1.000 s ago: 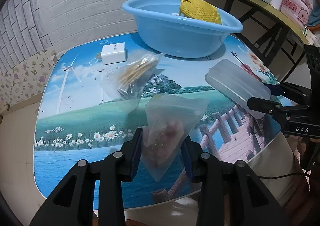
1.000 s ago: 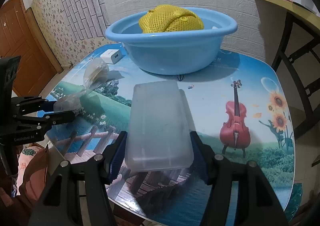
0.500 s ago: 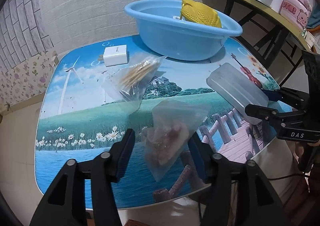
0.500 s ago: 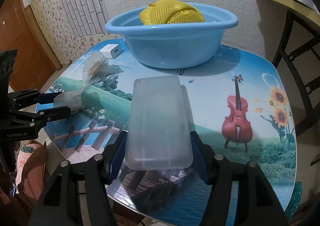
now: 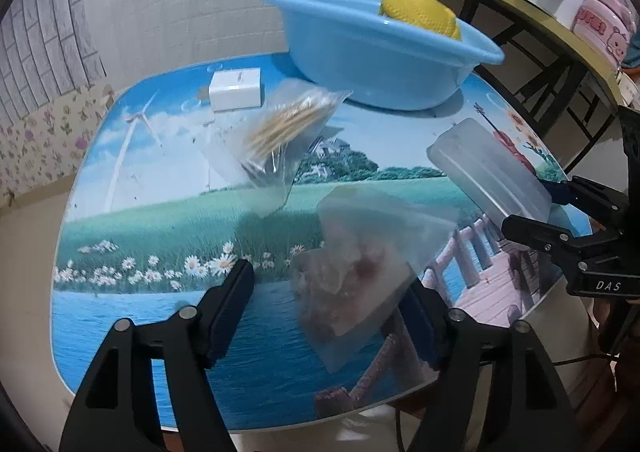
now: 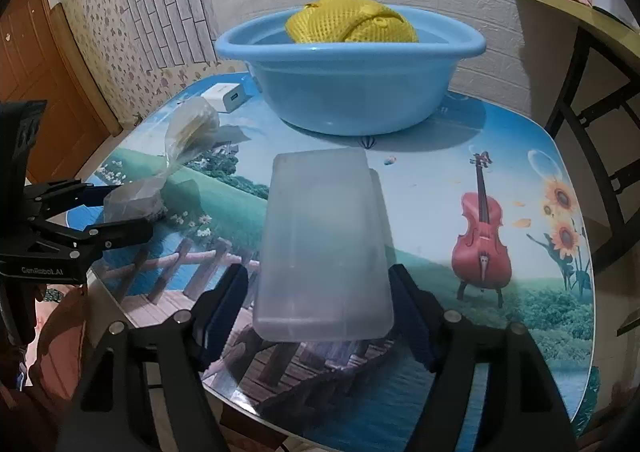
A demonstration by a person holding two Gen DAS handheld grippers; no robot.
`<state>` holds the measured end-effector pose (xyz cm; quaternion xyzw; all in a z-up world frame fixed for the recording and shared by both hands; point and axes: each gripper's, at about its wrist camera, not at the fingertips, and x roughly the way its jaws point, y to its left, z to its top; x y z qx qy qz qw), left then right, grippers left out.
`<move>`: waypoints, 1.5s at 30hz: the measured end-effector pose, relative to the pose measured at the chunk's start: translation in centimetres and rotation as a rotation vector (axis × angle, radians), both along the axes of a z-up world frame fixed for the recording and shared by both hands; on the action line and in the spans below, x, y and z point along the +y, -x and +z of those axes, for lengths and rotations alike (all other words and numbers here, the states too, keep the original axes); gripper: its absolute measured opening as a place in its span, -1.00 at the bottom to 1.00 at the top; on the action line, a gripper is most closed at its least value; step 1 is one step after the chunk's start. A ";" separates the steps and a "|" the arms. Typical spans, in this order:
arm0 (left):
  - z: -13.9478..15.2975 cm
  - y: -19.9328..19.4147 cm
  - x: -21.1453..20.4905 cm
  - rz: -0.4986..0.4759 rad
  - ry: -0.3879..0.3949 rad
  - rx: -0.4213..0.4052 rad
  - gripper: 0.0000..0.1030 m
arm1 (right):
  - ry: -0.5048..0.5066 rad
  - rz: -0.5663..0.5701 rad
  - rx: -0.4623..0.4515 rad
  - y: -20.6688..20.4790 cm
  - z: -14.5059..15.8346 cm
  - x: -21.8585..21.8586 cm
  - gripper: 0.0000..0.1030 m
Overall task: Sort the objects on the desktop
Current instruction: 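Carry the bag with the left tool and the box with the right tool toward the basin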
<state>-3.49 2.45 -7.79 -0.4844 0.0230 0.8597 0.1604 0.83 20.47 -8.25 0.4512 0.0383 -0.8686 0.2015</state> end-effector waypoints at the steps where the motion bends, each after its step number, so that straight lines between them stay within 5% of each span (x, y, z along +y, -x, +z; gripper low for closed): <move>1: 0.0 0.0 0.1 -0.005 0.001 0.002 0.40 | -0.002 0.000 -0.001 0.0 -0.1 0.0 0.41; 10: -0.2 0.0 0.8 -0.014 -0.015 0.038 0.39 | -0.026 -0.004 0.027 0.3 -0.6 -0.7 0.52; 16: 0.1 -0.1 1.0 -0.018 -0.031 0.044 0.05 | -0.041 -0.014 0.052 0.1 -0.8 -1.0 0.68; 21: 0.1 -0.1 0.8 -0.033 -0.052 0.030 0.00 | 0.040 -0.046 0.028 0.4 -0.7 -0.1 0.89; 26: 0.0 -0.2 1.1 -0.047 -0.073 0.025 0.27 | 0.017 -0.047 0.034 0.2 -0.9 -0.3 0.91; 28: 0.0 -0.3 1.5 -0.064 -0.083 0.016 0.60 | -0.027 -0.026 0.047 0.0 -1.0 -0.8 0.92; 30: -0.1 -0.4 1.9 -0.075 -0.079 0.015 0.72 | -0.059 -0.013 0.064 -0.3 -1.2 -1.2 0.93; 36: -0.2 -0.5 2.1 -0.048 -0.044 0.044 0.74 | -0.054 -0.026 0.083 -0.4 -1.3 -1.1 0.91; 39: -0.1 -0.5 2.0 -0.030 -0.016 0.055 0.55 | -0.060 -0.027 0.093 -0.5 -1.4 -1.0 0.82; 42: 0.1 -0.4 1.8 0.003 0.004 0.071 -0.07 | -0.050 -0.024 0.112 -0.5 -1.0 -0.7 0.21; 45: 0.2 -0.1 1.3 0.015 -0.021 0.054 -0.15 | -0.037 -0.015 0.102 -0.5 -0.8 -0.5 0.17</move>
